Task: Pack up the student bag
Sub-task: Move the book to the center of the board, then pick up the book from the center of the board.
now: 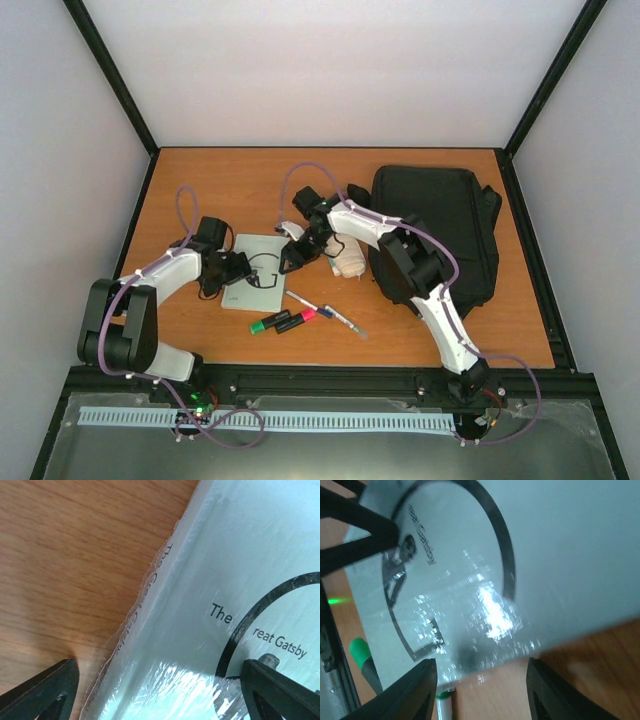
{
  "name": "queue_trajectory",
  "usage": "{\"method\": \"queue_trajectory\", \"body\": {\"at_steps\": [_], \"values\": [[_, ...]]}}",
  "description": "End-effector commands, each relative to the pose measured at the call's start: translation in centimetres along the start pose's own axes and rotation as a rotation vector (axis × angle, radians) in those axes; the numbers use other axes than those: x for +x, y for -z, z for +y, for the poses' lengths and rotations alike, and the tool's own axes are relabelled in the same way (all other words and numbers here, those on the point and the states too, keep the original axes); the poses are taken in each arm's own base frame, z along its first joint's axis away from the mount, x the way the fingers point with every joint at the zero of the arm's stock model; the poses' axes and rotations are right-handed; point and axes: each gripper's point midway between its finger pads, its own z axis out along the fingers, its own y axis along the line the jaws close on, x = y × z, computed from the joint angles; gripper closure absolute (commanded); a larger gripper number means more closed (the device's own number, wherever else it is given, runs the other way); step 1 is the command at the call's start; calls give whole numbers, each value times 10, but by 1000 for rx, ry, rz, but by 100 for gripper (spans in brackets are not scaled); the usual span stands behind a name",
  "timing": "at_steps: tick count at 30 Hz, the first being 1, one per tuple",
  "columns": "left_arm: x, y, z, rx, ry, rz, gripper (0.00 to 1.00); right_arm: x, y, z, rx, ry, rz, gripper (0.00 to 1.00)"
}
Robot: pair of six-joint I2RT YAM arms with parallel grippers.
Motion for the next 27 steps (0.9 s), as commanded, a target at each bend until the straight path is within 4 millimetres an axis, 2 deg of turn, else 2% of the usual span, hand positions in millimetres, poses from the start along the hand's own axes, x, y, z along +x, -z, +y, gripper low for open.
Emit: {"method": "queue_trajectory", "body": {"at_steps": [1,3,6,10,13,18,22,27], "values": [[4,-4,-5,44,28,15,9,-11,-14,-10,9,-40,19,52],[6,-9,-4,46,29,20,9,-21,-20,-18,23,-26,9,62],[9,-14,-4,49,30,32,10,-45,-22,-29,61,18,-33,67],[5,-15,-15,115,46,17,10,-80,-10,-46,135,83,-113,68],[-1,-11,-18,129,64,-14,10,-94,1,-52,148,101,-155,63],[-8,-5,-24,157,71,-44,10,-90,13,-49,156,87,-149,51],[-10,-1,-21,146,90,-71,9,-82,19,-35,112,65,-144,49],[-12,-3,-6,97,123,-127,3,-63,11,-23,18,13,-106,50]]}}
